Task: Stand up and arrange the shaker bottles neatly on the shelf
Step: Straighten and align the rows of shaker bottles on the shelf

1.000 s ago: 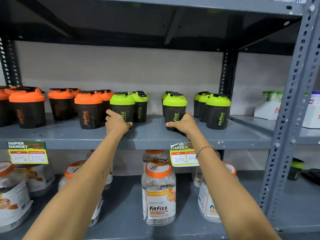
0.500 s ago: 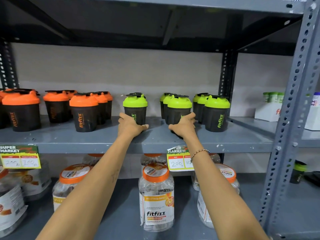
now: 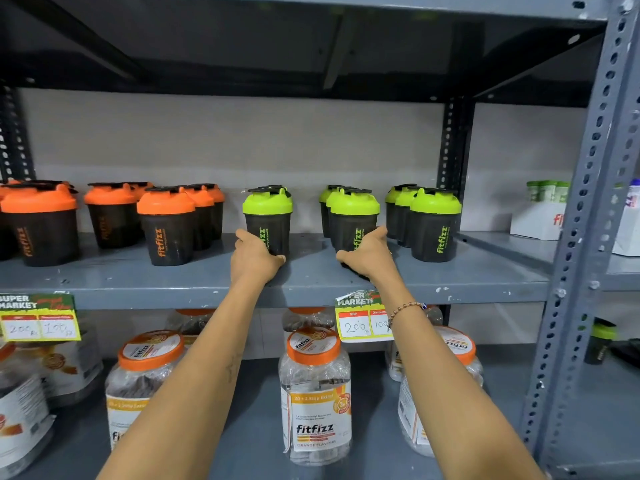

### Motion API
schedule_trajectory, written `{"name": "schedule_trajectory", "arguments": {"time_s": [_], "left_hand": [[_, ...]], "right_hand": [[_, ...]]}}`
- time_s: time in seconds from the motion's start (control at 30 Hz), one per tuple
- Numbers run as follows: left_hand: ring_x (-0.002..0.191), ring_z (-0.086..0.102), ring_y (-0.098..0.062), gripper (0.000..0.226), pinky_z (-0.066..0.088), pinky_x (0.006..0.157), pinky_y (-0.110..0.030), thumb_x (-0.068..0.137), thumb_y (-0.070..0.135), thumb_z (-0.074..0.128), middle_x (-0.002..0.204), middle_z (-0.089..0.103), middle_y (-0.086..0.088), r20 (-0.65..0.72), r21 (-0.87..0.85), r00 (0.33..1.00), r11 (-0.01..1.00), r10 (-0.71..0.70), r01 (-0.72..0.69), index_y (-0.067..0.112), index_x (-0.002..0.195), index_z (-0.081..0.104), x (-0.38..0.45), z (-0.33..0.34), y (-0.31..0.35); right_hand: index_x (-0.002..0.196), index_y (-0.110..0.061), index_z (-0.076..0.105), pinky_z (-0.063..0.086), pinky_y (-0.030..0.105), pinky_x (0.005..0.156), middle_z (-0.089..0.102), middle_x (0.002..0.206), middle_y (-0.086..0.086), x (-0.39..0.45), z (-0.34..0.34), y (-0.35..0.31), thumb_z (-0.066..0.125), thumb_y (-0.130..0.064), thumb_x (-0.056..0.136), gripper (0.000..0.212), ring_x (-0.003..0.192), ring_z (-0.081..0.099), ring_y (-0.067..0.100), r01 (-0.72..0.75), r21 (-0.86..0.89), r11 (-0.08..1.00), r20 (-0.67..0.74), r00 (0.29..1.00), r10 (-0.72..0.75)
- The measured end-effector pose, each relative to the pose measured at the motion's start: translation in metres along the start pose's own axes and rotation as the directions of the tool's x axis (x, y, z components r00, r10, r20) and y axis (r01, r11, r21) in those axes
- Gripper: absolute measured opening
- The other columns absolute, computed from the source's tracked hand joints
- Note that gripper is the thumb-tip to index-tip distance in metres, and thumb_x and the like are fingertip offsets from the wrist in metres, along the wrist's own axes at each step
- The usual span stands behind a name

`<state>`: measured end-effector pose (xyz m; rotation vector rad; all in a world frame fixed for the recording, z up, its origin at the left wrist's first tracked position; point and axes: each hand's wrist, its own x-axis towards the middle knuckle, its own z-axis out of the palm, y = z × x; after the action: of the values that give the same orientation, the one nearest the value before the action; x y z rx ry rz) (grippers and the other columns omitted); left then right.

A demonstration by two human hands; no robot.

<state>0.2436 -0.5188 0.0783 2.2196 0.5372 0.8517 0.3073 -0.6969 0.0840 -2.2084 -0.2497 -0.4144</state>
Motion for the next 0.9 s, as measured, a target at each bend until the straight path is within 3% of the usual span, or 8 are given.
{"name": "schedule_trajectory", "arguments": {"time_s": [0.27, 0.9], "left_hand": [[0.115, 0.053, -0.041, 0.072, 0.045, 0.089, -0.044, 0.074, 0.025, 0.079, 0.126, 0.053, -0.024, -0.010, 0.015, 1.000, 1.000, -0.020, 0.020, -0.002, 0.122, 0.034, 0.0014, -0.0016, -0.0022], [0.114, 0.054, -0.040, 0.066, 0.046, 0.088, -0.044, 0.078, 0.026, 0.076, 0.126, 0.053, -0.023, 0.019, 0.042, 0.999, 0.999, 0.025, -0.026, -0.001, 0.121, 0.033, -0.0022, -0.0038, -0.0009]], "right_hand": [[0.130, 0.002, 0.027, 0.041, 0.047, 0.104, 0.042, 0.137, 0.020, -0.0025, -0.0015, -0.0012, 0.081, -0.028, 0.072, 0.085, 0.125, 0.044, 0.037, -0.004, 0.026, 1.000, 0.000, 1.000, 0.004], [0.128, 0.001, 0.026, 0.042, 0.046, 0.101, 0.040, 0.135, 0.021, -0.0076, -0.0024, -0.0031, 0.078, -0.030, 0.074, 0.081, 0.123, 0.045, 0.039, 0.013, -0.015, 1.000, 0.004, 1.000, -0.013]]}}
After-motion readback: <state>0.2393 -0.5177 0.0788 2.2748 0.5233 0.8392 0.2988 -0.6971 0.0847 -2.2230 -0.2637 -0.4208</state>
